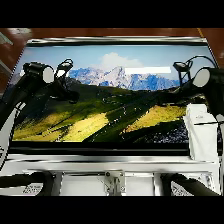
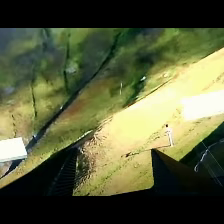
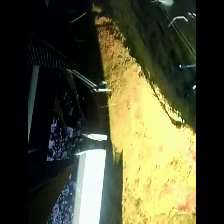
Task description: Fold the shirts.
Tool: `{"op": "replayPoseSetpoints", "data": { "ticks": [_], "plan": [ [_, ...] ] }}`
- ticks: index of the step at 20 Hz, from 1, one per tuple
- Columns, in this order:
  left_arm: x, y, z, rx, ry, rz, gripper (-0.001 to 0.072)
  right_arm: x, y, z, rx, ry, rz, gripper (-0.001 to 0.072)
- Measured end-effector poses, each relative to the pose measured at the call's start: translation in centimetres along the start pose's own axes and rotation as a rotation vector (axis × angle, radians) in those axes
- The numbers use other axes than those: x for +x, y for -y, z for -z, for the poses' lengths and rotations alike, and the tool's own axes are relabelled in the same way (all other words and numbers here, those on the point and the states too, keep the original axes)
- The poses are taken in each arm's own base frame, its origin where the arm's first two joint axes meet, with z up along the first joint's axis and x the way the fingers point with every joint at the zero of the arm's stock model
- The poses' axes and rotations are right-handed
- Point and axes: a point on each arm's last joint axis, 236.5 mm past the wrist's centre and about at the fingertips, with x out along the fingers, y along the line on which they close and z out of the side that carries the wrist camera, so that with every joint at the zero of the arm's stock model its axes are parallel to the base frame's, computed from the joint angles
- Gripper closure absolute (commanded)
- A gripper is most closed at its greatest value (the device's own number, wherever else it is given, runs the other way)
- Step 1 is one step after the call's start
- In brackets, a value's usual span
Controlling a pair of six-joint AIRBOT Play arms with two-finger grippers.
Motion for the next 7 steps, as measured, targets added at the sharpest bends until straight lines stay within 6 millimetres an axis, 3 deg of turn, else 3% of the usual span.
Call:
{"op": "replayPoseSetpoints", "data": {
  "ticks": [7],
  "plan": [
    [0.5,0.0,-0.2,0.015,0.013,-0.005,0.0185,0.3,-2.3,0.3,-0.061,-0.015,-0.006,0.003]
  ]
}}
